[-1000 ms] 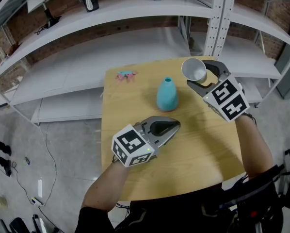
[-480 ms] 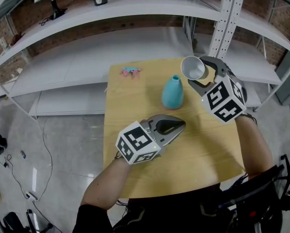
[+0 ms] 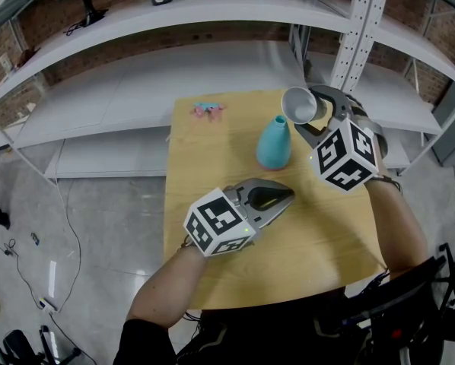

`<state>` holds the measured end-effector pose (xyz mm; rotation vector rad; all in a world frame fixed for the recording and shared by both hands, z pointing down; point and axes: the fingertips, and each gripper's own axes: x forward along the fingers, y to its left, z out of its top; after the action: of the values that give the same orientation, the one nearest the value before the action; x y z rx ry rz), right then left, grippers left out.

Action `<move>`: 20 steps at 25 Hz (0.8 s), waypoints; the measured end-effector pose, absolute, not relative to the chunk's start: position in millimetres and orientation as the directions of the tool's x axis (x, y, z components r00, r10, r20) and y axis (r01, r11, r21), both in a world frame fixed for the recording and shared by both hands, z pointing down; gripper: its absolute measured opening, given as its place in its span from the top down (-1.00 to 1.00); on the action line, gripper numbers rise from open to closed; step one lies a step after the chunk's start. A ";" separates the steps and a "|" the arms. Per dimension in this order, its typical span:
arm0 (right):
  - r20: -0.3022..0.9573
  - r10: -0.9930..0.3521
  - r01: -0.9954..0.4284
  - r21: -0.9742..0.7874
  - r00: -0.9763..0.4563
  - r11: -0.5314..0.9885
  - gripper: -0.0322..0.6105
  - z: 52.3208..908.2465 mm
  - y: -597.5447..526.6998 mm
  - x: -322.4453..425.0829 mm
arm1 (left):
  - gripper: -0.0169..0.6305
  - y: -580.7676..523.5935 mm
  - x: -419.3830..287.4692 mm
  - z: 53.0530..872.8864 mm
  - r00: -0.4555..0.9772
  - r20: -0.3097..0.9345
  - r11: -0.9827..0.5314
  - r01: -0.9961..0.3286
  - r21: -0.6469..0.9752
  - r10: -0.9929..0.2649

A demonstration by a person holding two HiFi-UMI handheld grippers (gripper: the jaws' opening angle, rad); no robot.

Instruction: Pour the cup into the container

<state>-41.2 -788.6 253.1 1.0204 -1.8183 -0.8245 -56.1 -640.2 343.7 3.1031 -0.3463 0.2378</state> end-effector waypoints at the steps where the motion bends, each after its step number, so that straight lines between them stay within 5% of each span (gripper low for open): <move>1: 0.364 -0.887 -0.306 0.842 -0.286 0.444 -0.03 253.6 -788.6 -42.1 | 0.94 -640.0 -56.0 343.8 0.964 0.152 -0.976 -0.218 -0.007 -0.217; 20: 0.322 -0.918 -0.209 0.905 -0.231 0.370 -0.03 251.0 -791.9 -47.6 | 0.94 -638.1 -56.2 344.0 0.966 0.154 -0.978 -0.208 -0.007 -0.207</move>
<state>-47.6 -791.9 251.0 1.0103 -1.6838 -0.9383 -56.2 -638.1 344.0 3.1061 -0.3279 0.2411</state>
